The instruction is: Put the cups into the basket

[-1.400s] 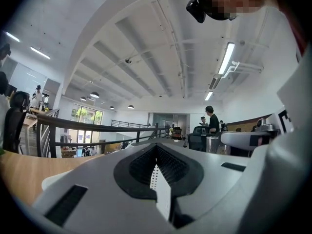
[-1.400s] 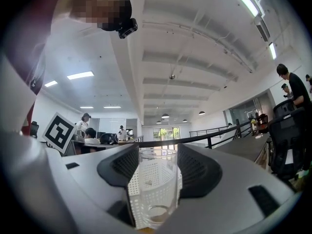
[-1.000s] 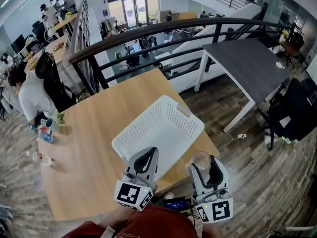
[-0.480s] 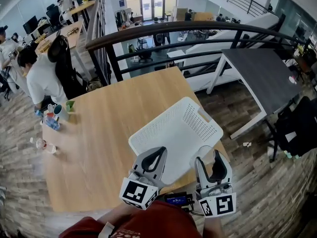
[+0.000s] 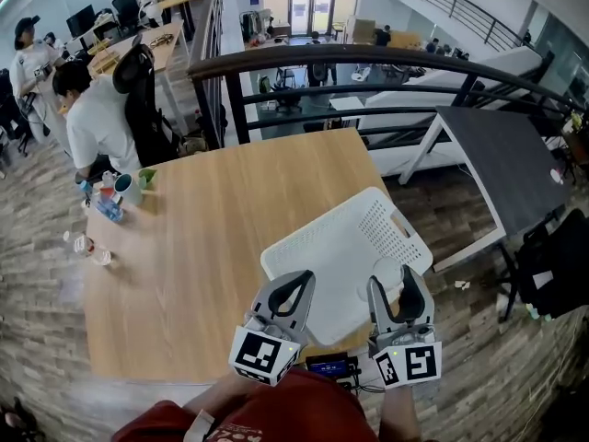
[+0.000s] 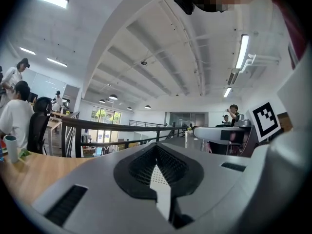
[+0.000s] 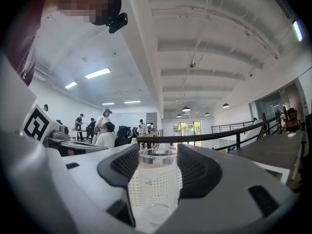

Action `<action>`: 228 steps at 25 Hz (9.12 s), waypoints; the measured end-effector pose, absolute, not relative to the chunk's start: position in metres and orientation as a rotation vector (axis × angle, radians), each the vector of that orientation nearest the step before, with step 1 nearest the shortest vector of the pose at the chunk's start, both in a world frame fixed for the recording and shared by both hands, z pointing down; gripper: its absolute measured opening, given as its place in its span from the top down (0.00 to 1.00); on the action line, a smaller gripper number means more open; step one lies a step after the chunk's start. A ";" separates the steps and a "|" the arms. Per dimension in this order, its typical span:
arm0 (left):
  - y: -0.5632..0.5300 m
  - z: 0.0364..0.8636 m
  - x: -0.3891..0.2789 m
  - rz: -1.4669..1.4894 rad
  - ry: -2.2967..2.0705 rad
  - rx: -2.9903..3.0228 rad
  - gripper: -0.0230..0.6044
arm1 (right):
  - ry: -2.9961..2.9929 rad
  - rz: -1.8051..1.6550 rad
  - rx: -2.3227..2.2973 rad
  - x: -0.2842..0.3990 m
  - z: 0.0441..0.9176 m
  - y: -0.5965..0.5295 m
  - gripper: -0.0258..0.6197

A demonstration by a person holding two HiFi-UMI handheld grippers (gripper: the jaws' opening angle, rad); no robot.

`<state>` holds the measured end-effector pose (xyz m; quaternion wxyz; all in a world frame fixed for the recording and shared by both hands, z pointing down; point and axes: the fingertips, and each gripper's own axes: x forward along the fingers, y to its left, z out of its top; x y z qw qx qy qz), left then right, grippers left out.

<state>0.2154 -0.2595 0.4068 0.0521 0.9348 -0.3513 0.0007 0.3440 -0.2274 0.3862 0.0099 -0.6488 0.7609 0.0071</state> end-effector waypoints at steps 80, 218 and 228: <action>-0.292 0.446 0.114 -0.050 -1.341 2.594 0.95 | 2.458 -1.146 -2.457 0.396 0.600 -0.393 0.58; -0.291 0.406 0.163 -0.038 -1.283 2.762 0.95 | 2.336 -0.297 -2.193 0.331 0.431 -0.267 0.70; -0.290 0.407 0.168 -0.023 -1.274 2.764 0.95 | 2.367 -0.221 -2.115 0.328 0.424 -0.264 0.81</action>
